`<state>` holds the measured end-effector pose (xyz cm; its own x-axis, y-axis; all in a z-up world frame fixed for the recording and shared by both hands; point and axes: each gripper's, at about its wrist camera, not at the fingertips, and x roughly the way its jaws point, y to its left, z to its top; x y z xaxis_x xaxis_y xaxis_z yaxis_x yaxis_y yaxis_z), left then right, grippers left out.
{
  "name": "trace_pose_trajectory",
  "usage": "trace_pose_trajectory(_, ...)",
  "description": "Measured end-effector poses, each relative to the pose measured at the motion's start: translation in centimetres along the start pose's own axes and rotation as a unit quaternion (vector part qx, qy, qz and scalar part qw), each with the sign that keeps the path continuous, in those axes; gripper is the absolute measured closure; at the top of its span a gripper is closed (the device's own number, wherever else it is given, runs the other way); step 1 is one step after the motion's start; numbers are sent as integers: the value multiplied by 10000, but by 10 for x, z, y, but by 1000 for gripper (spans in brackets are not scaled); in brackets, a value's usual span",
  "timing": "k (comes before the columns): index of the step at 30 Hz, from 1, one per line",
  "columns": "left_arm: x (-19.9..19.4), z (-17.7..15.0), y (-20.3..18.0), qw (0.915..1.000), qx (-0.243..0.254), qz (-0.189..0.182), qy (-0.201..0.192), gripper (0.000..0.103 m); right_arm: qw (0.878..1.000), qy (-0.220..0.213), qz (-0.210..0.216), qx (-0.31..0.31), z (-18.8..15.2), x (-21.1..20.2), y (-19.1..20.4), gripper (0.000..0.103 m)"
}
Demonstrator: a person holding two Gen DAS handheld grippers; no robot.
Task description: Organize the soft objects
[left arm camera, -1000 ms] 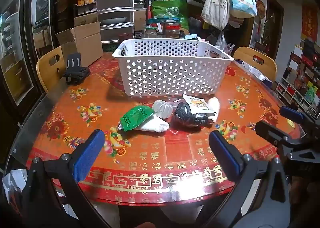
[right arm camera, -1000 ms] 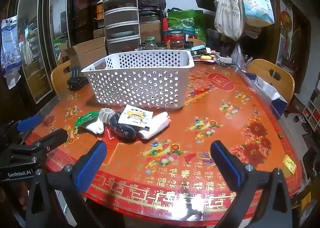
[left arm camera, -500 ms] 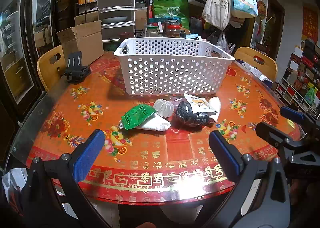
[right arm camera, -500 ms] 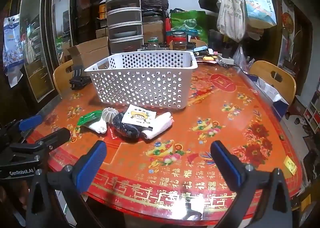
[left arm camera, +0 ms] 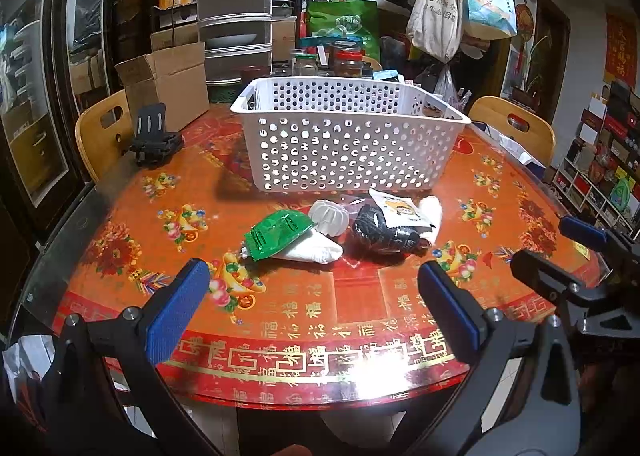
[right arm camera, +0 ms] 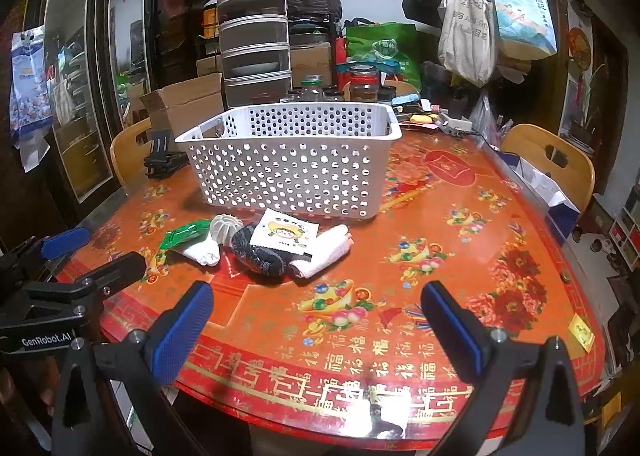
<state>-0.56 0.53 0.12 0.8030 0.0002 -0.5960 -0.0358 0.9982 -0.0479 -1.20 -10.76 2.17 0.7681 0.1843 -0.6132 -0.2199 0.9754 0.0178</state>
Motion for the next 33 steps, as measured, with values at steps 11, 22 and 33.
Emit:
trace_pose_trajectory(11,-1,0,0,10000,-8,7,-11,0,10000,33,15,-18,-1,2,1,0)
trace_pose_trajectory(22,2,-1,2,10000,-37,17,11,0,10000,54,17,-21,-2,4,1,0)
trace_pose_trajectory(33,3,-2,2,10000,-44,14,16,0,10000,68,17,-22,-3,5,1,0)
